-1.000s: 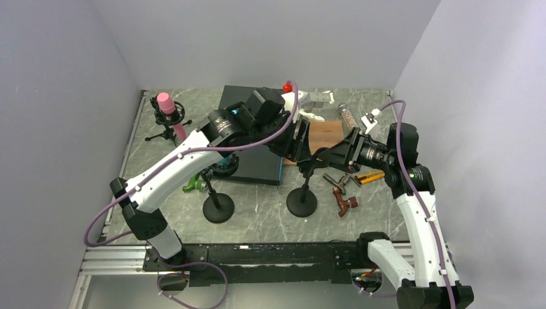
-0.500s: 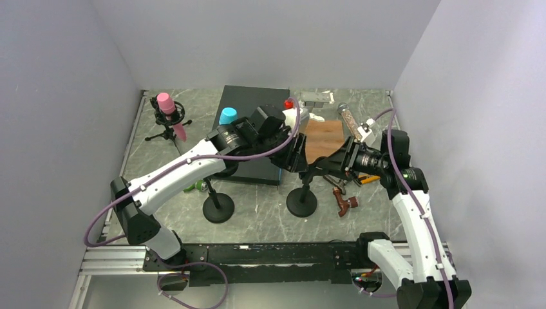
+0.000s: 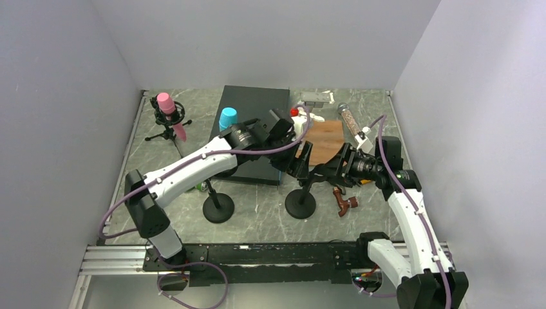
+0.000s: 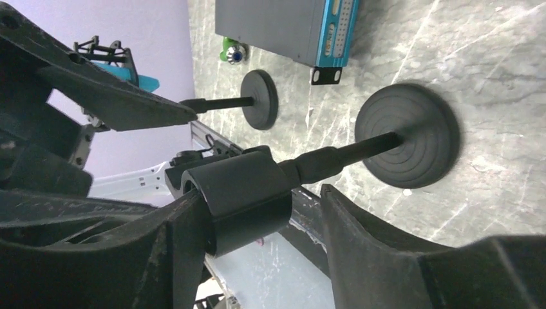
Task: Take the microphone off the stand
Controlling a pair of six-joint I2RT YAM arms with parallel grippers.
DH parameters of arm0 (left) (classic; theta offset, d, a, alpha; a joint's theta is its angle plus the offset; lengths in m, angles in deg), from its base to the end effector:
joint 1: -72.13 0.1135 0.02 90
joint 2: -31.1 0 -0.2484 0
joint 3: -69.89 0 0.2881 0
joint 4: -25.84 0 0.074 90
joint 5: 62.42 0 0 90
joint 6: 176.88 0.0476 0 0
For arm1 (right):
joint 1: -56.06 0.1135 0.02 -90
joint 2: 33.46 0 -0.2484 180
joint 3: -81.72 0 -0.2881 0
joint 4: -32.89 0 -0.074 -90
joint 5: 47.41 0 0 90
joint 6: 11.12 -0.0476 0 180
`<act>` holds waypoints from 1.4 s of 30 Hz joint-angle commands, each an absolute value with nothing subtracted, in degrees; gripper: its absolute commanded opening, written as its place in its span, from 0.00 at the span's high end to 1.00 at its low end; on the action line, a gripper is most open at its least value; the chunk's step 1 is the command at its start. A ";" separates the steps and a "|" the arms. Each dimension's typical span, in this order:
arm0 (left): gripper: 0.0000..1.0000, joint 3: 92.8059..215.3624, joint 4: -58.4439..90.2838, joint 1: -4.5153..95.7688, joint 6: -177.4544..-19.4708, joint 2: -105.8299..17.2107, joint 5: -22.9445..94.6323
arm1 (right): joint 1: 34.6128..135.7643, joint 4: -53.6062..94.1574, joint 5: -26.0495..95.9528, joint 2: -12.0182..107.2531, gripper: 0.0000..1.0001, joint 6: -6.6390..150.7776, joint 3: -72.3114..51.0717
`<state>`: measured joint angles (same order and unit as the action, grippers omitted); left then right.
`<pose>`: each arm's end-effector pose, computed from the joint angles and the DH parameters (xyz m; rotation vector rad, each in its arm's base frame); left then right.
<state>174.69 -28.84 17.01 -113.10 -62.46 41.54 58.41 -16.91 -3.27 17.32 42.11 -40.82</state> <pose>0.2223 -0.3390 0.3349 0.7560 2.4027 -0.9389 0.2257 0.0435 0.2662 0.2812 2.3523 1.2671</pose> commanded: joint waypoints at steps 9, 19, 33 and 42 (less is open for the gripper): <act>0.07 204.24 -37.31 17.66 -111.60 -64.40 52.56 | 58.75 -24.30 1.70 19.41 0.02 50.59 -30.90; 0.01 198.09 -28.73 18.89 -109.90 -48.15 50.69 | 58.72 -28.79 3.44 23.42 0.00 52.60 -20.70; 0.01 189.15 -44.42 19.56 -100.72 -24.63 11.97 | 63.74 -36.84 12.84 35.10 0.00 54.48 2.57; 0.01 176.12 -52.50 19.57 -110.88 -14.64 1.51 | 90.61 -25.89 26.66 40.23 0.00 47.83 6.96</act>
